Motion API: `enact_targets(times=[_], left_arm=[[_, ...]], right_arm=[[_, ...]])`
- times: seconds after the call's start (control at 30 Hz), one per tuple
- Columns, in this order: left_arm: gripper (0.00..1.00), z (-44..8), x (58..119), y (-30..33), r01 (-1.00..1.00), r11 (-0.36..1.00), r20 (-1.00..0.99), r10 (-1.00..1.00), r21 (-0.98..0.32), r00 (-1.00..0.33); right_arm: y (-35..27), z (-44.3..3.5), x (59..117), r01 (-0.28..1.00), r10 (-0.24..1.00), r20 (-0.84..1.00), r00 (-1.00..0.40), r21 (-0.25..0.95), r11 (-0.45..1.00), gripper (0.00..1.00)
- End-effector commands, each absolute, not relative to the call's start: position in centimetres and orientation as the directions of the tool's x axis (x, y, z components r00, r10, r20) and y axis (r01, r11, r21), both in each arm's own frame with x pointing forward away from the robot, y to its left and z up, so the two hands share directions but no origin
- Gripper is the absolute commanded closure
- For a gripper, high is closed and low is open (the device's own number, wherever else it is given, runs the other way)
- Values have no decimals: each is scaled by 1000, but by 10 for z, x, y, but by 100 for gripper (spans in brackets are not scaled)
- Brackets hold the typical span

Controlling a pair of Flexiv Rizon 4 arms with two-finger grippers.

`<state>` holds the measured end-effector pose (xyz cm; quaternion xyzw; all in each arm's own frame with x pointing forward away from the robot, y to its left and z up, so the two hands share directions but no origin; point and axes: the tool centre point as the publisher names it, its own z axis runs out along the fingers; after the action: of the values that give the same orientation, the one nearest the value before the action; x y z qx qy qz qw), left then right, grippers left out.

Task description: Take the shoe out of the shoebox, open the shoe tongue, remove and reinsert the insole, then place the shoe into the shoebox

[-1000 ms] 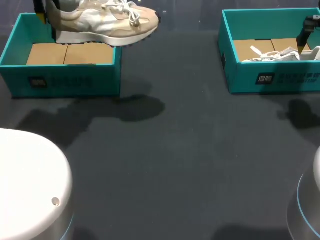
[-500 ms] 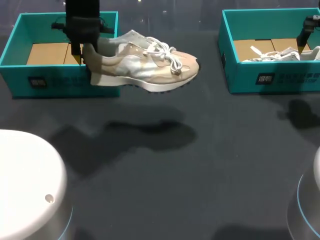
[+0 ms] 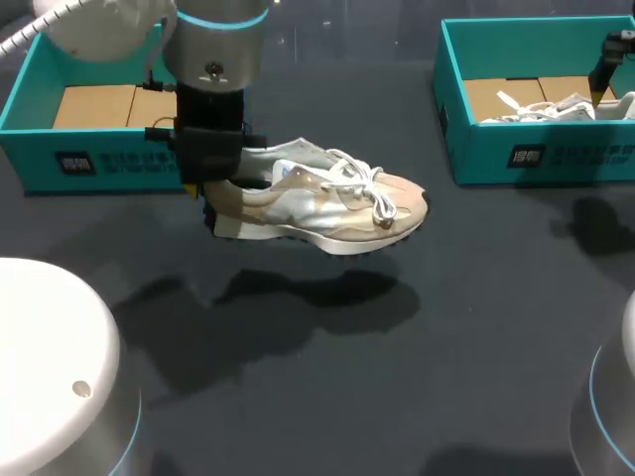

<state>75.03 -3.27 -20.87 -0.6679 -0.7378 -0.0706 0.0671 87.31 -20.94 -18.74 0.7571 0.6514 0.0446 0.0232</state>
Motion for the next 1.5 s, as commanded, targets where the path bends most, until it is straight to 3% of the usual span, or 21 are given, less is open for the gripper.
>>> enact_targets(times=[0.03, 0.67, 1.5], left_arm=[[100, -229, 734, -45, 993, 63, 183, 980, 101, -80], [100, -318, 711, -86, 998, 33, 187, 981, 57, -43], [100, -374, 695, -105, 998, -50, 194, 980, 42, 41]], right_arm=[[-209, -188, 873, 984, 988, 36, 148, 94, -151, 0], [-209, -188, 873, 984, 988, 36, 148, 94, -151, 0], [-209, -188, 873, 984, 988, 36, 148, 94, -151, 0]])
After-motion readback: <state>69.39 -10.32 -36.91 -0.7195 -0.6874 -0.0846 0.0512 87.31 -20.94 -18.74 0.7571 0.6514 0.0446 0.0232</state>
